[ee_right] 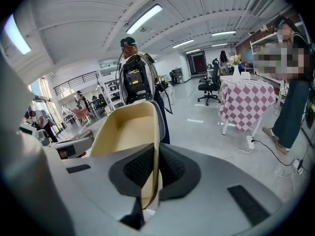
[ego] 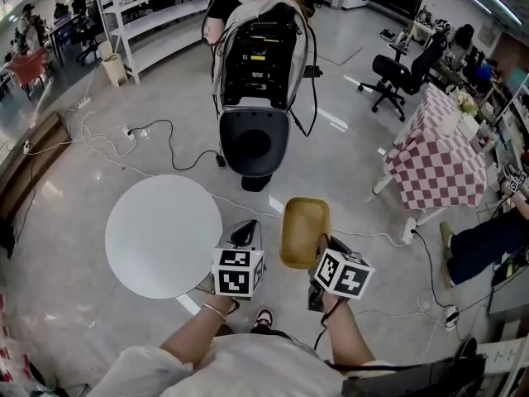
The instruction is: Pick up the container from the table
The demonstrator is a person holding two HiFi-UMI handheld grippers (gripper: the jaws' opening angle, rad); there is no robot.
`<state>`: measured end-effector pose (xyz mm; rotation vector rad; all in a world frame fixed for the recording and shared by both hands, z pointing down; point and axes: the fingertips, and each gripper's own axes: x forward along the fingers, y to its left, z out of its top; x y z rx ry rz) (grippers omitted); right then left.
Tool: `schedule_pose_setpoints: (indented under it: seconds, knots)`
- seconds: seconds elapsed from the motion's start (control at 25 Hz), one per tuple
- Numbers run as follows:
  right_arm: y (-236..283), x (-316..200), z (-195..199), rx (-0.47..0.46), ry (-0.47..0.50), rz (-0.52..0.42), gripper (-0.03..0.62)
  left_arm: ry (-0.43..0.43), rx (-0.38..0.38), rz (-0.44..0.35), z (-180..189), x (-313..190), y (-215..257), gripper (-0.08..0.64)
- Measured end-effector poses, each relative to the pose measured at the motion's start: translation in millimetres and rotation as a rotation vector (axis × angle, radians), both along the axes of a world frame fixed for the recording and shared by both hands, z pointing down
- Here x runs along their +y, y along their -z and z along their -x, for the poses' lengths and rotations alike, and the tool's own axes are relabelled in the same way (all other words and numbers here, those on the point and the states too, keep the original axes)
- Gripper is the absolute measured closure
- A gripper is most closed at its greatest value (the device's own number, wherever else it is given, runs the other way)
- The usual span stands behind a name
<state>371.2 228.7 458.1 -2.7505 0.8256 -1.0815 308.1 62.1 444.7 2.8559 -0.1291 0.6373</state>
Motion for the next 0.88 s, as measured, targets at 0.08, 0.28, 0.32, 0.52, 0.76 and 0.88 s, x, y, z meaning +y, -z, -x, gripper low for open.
schedule_pose_setpoints:
  seconds: [0.08, 0.28, 0.32, 0.52, 0.76, 0.88]
  knots:
    - [0, -3, 1, 0.0, 0.003, 0.004, 0.558, 0.003, -0.002, 0.001, 2, -4, 0, 0.552]
    - [2, -15, 3, -0.007, -0.001, -0.005, 0.558, 0.004, 0.0, 0.0, 3, -14, 2, 0.552]
    - [2, -16, 4, -0.008, -0.003, -0.005, 0.558, 0.002, -0.001, 0.0, 3, -15, 2, 0.552]
    - [-4, -17, -1, -0.011, -0.016, -0.012, 0.56, -0.005, 0.0, -0.005, -1, -19, -2, 0.552]
    - [2, -25, -3, -0.003, -0.016, -0.015, 0.56, -0.001, 0.0, -0.014, -2, -30, 2, 0.552]
    - [3, -28, -1, -0.002, -0.013, -0.013, 0.56, 0.001, 0.003, -0.015, 1, -34, 4, 0.552]
